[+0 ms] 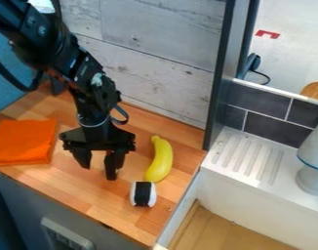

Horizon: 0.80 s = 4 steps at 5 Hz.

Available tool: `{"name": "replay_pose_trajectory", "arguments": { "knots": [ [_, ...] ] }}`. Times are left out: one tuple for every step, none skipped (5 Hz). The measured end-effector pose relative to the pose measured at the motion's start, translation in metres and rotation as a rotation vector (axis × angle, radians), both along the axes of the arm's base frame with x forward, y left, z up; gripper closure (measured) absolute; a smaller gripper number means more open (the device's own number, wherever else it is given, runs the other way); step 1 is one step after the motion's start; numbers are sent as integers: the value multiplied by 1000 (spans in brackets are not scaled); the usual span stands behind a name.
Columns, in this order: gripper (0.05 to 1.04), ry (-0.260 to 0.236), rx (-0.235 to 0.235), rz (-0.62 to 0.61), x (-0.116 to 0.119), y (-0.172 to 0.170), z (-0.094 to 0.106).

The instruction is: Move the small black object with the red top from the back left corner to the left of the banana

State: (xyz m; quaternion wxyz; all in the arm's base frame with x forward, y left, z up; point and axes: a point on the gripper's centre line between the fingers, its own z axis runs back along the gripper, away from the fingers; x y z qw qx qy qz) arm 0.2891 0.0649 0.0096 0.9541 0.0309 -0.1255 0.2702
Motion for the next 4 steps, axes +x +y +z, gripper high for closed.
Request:
{"name": "replay_pose_trajectory", "arguments": {
  "knots": [
    [74, 14, -15, -1, 0, -4, 2],
    [79, -18, -29, -16, 6, -8, 24],
    [83, 5, -78, -18, 2, -17, 47],
    [83, 94, -94, -9, -15, -17, 95]
  ]
}}
